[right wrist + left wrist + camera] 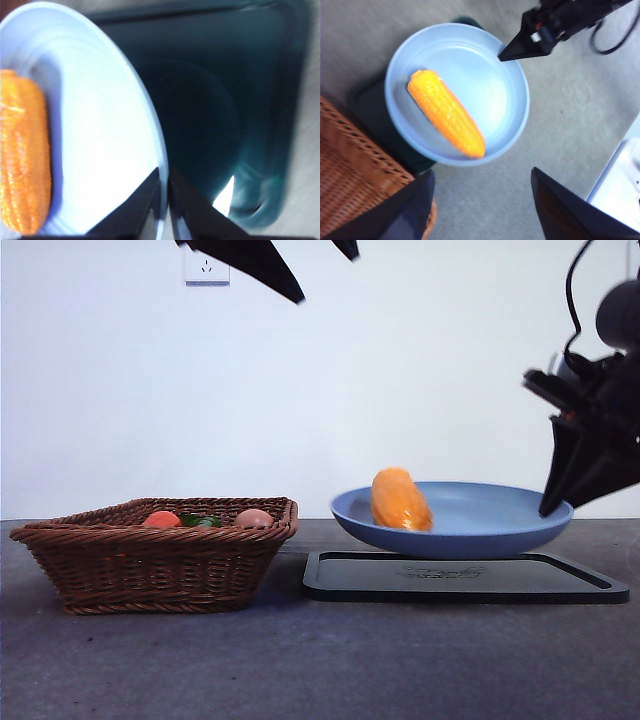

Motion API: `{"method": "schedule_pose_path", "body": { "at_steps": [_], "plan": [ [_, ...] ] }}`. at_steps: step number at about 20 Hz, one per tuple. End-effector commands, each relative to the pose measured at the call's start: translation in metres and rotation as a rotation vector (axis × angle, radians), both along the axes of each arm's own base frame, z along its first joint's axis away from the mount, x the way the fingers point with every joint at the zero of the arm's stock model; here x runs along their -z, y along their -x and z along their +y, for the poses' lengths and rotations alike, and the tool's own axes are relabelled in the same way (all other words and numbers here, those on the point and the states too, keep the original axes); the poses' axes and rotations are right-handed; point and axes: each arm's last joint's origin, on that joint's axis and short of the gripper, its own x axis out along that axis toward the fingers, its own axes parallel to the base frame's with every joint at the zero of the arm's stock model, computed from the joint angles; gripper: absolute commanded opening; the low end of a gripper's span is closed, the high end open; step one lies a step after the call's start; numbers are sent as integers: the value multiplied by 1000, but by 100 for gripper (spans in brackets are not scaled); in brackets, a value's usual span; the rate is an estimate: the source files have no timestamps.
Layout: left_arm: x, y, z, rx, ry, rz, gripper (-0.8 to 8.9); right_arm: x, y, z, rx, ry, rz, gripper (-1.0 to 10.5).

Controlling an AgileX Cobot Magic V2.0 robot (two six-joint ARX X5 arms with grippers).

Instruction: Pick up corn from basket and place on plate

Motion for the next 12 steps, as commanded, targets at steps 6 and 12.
{"method": "schedule_pose_path", "body": {
  "at_steps": [6, 12],
  "plan": [
    [-16, 5, 8, -2, 29, -50, 316, 25, -32, -8, 49, -23, 26, 2],
    [-15, 5, 8, -1, 22, -43, 316, 31, -37, -8, 52, -16, 29, 2]
  ]
}}
